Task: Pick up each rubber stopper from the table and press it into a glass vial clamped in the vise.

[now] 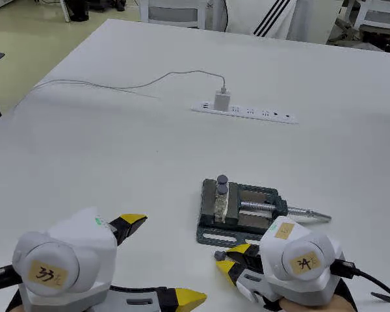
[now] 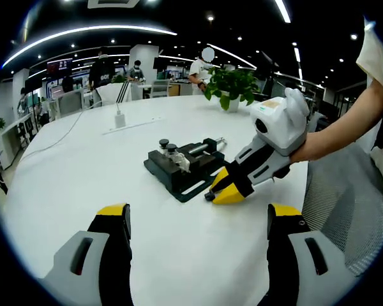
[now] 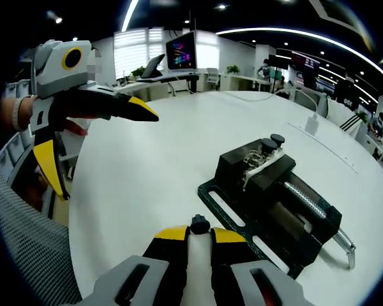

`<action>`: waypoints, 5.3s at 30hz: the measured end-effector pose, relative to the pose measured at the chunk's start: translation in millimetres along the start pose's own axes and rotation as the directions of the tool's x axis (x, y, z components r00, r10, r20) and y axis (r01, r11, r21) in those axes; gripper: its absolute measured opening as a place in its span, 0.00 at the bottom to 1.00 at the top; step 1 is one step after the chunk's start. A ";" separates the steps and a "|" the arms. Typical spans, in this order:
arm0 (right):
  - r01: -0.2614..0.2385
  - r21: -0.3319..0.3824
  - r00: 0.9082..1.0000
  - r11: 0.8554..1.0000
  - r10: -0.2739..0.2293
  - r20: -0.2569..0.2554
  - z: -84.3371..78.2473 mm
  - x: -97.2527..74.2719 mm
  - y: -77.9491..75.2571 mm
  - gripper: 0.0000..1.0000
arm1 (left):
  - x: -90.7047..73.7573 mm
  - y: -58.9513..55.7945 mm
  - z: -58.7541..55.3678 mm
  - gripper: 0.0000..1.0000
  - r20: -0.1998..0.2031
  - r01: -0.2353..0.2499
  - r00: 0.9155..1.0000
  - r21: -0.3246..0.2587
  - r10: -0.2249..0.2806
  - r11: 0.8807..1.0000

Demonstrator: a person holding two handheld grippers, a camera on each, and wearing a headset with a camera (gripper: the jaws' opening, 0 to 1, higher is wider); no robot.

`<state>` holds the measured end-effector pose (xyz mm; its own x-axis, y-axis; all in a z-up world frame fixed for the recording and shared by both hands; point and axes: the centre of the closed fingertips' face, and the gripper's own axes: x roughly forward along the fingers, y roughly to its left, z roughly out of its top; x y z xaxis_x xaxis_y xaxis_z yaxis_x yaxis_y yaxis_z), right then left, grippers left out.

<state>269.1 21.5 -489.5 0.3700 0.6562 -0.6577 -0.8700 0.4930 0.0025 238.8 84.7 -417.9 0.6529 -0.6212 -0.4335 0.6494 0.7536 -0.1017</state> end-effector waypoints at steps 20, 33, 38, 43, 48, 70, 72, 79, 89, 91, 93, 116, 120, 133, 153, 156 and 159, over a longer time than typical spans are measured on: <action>-0.006 -0.060 1.000 0.998 0.006 -0.001 3.1 -2.9 -1.7 0.09 | 2.3 -3.0 0.4 0.86 -0.004 0.011 1.000 0.001 -0.011 1.000; -0.013 -0.073 1.000 0.997 0.013 -0.007 4.7 -1.8 -2.4 0.09 | 1.6 -2.1 -0.2 0.86 -0.003 0.008 1.000 -0.002 -0.008 1.000; -0.017 -0.077 1.000 0.997 0.016 -0.006 4.8 -2.6 -1.1 0.09 | 2.4 -2.3 0.5 0.86 -0.001 0.010 1.000 -0.001 -0.010 1.000; -0.018 -0.085 1.000 0.996 0.018 -0.003 5.6 -3.8 -0.5 0.08 | 2.9 -2.2 0.9 0.86 -0.001 0.010 1.000 0.001 -0.010 1.000; -0.020 -0.087 1.000 0.996 0.020 -0.002 5.2 -3.9 -0.6 0.08 | 2.9 -1.9 0.1 0.86 -0.004 0.009 1.000 0.004 -0.009 1.000; -0.211 -0.328 0.977 0.921 0.195 -0.082 41.5 -39.7 18.4 0.07 | 3.4 -18.0 2.7 0.59 -0.053 0.044 0.998 0.177 -0.035 0.983; -0.221 -0.340 0.975 0.914 0.203 -0.088 44.1 -43.2 19.7 0.07 | 4.6 -20.0 5.2 0.57 -0.053 0.046 0.998 0.191 -0.037 0.981; -0.247 -0.434 0.969 0.867 0.211 -0.131 46.1 -52.6 22.4 0.07 | 9.2 -24.2 15.3 0.47 -0.042 0.041 0.999 0.215 -0.033 0.976; -0.247 -0.500 0.969 0.830 0.212 -0.126 55.7 -60.5 33.1 0.06 | 21.3 -44.9 15.6 0.42 -0.033 0.075 0.997 0.228 -0.069 0.971; -0.248 -0.524 0.969 0.815 0.208 -0.134 55.9 -63.0 33.1 0.06 | 21.0 -45.6 16.3 0.41 -0.034 0.076 0.997 0.241 -0.070 0.968; -0.250 -0.530 0.968 0.810 0.208 -0.138 56.0 -64.6 32.8 0.06 | 20.8 -44.7 15.9 0.39 -0.037 0.074 0.997 0.250 -0.066 0.965; -0.339 -0.706 0.940 0.622 0.187 -0.286 40.6 -76.5 45.8 0.06 | 32.5 -62.7 16.9 0.13 -0.110 0.186 0.982 0.359 -0.156 0.914; -0.340 -0.745 0.939 0.574 0.169 -0.299 39.3 -76.2 46.0 0.06 | 33.6 -64.7 17.6 0.09 -0.121 0.207 0.977 0.361 -0.175 0.909; -0.349 -0.800 0.936 0.488 0.144 -0.320 36.4 -75.3 49.8 0.06 | 35.0 -71.9 16.0 0.06 -0.142 0.253 0.966 0.359 -0.215 0.898; -0.374 -0.721 0.927 0.584 0.212 -0.310 41.2 -77.4 51.5 0.11 | 32.9 -69.8 14.7 0.05 -0.123 0.228 0.973 0.358 -0.196 0.905; -0.393 -0.657 0.919 0.643 0.256 -0.299 46.2 -80.9 50.2 0.13 | 31.9 -69.3 14.3 0.05 -0.122 0.227 0.973 0.367 -0.195 0.902; -0.414 -0.619 0.910 0.667 0.294 -0.292 49.4 -83.8 50.6 0.13 | 31.2 -68.0 14.3 0.05 -0.124 0.223 0.974 0.388 -0.189 0.894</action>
<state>210.2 19.7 -397.1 -0.0145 0.5752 -0.8179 -0.9355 -0.2966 -0.1921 220.6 11.0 -411.7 0.4651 -0.7207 -0.5140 0.8774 0.4523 0.1599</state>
